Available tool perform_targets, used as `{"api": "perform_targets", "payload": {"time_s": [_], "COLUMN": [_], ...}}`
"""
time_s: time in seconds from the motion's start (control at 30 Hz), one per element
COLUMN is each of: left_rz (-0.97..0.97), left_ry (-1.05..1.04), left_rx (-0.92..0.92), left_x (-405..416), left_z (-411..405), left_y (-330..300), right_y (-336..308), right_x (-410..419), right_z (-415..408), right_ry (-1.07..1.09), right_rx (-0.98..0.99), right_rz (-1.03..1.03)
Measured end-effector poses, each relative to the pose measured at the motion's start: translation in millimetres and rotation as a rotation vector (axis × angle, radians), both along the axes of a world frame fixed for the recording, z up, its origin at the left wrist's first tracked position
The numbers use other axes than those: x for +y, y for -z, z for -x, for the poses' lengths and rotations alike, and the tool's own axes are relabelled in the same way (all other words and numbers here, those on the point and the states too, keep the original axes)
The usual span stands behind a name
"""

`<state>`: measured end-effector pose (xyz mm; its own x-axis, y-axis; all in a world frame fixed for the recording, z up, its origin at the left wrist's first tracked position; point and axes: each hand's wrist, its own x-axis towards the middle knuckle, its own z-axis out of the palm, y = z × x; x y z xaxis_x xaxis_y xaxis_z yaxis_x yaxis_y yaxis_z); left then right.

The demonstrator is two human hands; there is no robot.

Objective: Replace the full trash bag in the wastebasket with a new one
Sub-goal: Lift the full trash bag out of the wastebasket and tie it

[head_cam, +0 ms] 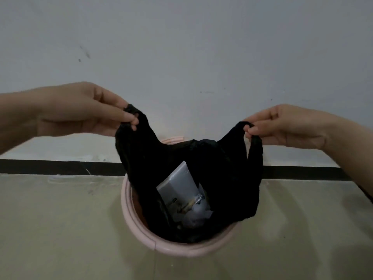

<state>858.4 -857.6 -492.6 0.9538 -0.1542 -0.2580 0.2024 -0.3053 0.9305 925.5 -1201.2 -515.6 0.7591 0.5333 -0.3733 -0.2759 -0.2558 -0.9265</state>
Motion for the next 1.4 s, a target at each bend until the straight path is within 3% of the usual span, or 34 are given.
{"api": "perform_targets", "payload": {"time_s": [0.1, 0.27, 0.4, 0.5, 0.7, 0.83, 0.97, 1.03, 1.13, 1.27, 1.4], "left_rz": [-0.068, -0.389, -0.12, 0.093, 0.432, 0.401, 0.123, 0.14, 0.194, 0.252, 0.249], "left_ry": [-0.132, -0.223, -0.222, -0.041, 0.112, 0.122, 0.125, 0.088, 0.036, 0.0, 0.085], "left_rx": [-0.161, -0.522, -0.541, -0.535, -0.231, -0.115, -0.316, -0.341, -0.261, -0.257, -0.228], "left_x": [-23, -43, -43, -44, -65, -75, -92, -99, -95, -85, -79], "left_z": [-13, -36, -41, -30, -20, -19, -24, -25, -27, -32, -31], "left_y": [-3, 1, 1, 2, 37, 56, 57, 55, 55, 58, 57], "right_y": [-20, -36, -45, -50, -30, -6, -5, -4, 11, 48, 59], "right_x": [18, 43, 42, 36, 57, 72, 95, 100, 94, 87, 87], "right_z": [-4, -6, -4, 5, 11, 13, 16, 15, 8, 7, 6], "right_ry": [0.138, 0.206, 0.31, 0.167, -0.022, 0.002, 0.009, 0.06, 0.13, -0.06, -0.084], "right_rx": [-0.142, -0.481, -0.674, -0.725, -0.659, -0.748, -1.031, -0.981, -0.74, -0.411, -0.362], "right_rz": [-0.016, 0.05, 0.019, 0.071, 0.179, 0.163, 0.232, 0.151, 0.035, 0.022, -0.022]}}
